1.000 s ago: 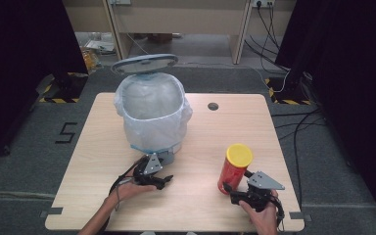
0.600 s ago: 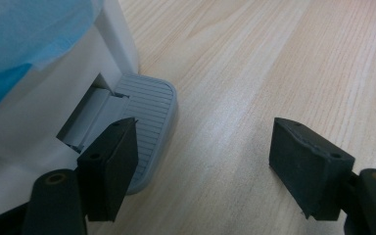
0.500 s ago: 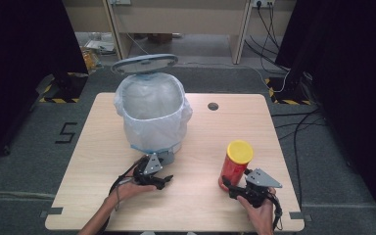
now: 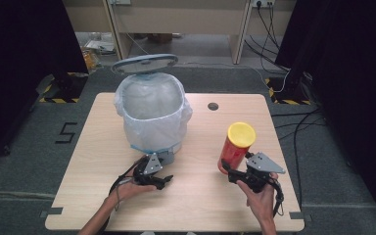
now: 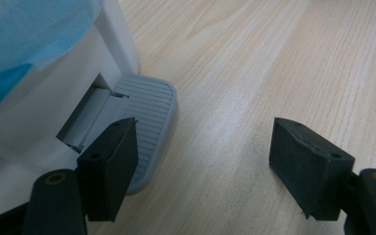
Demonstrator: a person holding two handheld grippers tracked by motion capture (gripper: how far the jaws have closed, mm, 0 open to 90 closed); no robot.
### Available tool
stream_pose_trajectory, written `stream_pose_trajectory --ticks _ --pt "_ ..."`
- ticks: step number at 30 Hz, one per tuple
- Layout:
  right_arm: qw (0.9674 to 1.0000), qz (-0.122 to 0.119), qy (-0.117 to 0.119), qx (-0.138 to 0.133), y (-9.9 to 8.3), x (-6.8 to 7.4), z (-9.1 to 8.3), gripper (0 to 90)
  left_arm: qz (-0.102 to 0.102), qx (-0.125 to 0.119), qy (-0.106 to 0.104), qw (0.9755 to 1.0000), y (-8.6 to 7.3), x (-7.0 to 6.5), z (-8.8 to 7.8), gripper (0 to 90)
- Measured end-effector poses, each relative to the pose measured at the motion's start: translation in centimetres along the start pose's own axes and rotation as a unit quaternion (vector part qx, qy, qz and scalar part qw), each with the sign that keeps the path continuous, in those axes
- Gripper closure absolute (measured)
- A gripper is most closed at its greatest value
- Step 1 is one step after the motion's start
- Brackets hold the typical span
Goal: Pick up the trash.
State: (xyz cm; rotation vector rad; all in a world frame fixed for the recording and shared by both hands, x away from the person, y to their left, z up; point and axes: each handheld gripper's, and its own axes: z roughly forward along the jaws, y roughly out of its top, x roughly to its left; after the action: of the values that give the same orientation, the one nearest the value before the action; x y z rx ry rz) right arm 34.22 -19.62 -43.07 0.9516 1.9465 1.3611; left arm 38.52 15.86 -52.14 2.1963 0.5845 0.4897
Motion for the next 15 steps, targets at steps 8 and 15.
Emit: stream_pose_trajectory --ticks 8,15 --pt "0.9998 -0.002 -0.011 -0.015 2.6 -0.6 0.5 25.0 -0.002 -0.001 0.0 1.0 0.0 0.0 0.0 25.8" --pt "0.9997 -0.002 -0.01 -0.023 4.6 -1.0 1.0 25.0 -0.002 -0.001 -0.001 1.0 0.0 0.0 0.0 25.8"
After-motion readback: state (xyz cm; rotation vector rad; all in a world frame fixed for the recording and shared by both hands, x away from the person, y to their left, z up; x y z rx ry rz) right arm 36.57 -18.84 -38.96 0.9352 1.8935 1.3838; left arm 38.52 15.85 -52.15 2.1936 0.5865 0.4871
